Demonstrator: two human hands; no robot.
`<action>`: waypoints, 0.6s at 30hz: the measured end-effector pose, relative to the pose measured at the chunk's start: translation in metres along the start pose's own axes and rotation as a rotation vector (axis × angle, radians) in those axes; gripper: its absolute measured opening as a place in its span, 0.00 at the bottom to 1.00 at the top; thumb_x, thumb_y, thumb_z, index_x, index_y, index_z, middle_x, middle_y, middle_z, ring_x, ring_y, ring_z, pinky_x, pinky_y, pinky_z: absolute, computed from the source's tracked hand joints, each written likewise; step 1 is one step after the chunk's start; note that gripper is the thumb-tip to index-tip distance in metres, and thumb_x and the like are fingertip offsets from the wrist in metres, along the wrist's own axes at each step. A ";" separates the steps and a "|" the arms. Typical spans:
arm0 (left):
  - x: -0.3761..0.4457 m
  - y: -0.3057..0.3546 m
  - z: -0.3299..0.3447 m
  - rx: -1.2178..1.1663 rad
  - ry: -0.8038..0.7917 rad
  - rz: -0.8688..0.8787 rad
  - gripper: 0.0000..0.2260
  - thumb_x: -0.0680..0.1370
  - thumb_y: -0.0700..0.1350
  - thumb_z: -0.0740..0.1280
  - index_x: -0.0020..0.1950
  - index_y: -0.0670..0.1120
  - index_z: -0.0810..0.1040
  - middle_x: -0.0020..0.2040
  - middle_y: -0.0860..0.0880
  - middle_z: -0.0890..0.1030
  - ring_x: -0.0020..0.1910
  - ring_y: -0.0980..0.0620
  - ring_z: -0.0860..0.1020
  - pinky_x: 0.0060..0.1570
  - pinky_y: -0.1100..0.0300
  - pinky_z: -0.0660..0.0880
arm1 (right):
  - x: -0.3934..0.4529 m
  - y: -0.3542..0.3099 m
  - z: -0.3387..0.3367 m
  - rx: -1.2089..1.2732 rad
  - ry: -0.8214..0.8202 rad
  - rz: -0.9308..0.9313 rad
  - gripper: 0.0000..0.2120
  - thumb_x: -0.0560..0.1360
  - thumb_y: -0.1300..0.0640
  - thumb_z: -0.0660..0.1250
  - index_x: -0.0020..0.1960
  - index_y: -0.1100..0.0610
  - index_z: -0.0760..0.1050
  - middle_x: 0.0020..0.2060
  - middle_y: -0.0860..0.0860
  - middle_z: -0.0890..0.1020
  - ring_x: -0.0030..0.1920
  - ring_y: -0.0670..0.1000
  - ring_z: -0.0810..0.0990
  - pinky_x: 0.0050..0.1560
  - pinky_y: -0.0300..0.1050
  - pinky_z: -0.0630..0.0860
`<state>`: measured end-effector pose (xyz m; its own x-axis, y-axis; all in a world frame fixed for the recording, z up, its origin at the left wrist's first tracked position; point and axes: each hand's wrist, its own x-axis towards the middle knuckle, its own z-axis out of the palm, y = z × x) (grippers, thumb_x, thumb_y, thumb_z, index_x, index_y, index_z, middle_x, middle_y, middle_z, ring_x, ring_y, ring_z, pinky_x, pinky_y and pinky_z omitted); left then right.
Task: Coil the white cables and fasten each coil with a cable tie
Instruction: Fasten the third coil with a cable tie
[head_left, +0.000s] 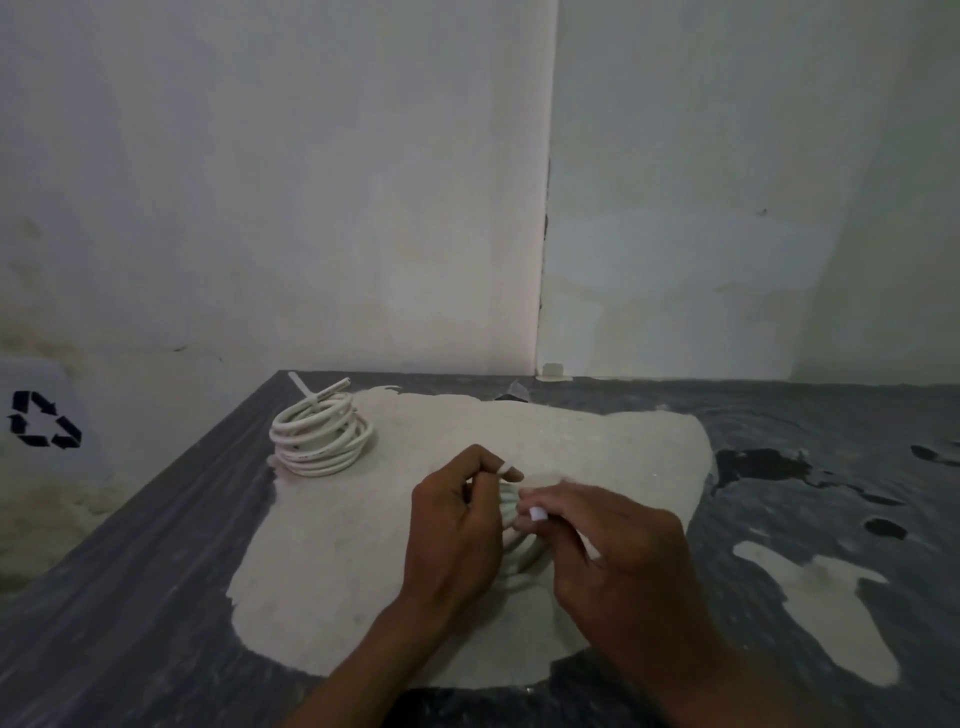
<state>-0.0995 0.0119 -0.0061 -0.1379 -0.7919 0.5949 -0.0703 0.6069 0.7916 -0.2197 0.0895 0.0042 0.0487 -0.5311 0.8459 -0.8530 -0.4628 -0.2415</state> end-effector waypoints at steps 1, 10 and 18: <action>0.001 0.000 -0.001 -0.011 -0.012 0.009 0.12 0.75 0.45 0.56 0.38 0.50 0.78 0.36 0.53 0.81 0.35 0.55 0.80 0.35 0.68 0.76 | -0.001 -0.003 0.001 0.047 0.020 0.057 0.11 0.76 0.53 0.65 0.48 0.59 0.83 0.43 0.49 0.86 0.44 0.38 0.82 0.51 0.26 0.76; 0.005 -0.013 -0.008 -0.030 -0.024 -0.031 0.14 0.76 0.42 0.55 0.40 0.49 0.80 0.37 0.50 0.82 0.36 0.51 0.81 0.38 0.58 0.79 | -0.005 -0.002 0.016 0.335 0.060 0.359 0.04 0.77 0.62 0.68 0.48 0.58 0.82 0.42 0.45 0.85 0.43 0.37 0.83 0.43 0.31 0.79; 0.004 -0.006 -0.014 -0.005 -0.238 0.016 0.13 0.78 0.40 0.57 0.40 0.44 0.79 0.33 0.50 0.80 0.30 0.56 0.76 0.30 0.65 0.72 | -0.001 -0.013 0.007 0.345 -0.037 0.360 0.14 0.77 0.47 0.65 0.55 0.52 0.83 0.48 0.43 0.86 0.48 0.37 0.83 0.50 0.33 0.79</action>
<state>-0.0859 0.0036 -0.0066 -0.3677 -0.7439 0.5580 -0.0620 0.6183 0.7835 -0.2047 0.0912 0.0030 -0.1931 -0.7225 0.6638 -0.5977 -0.4499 -0.6636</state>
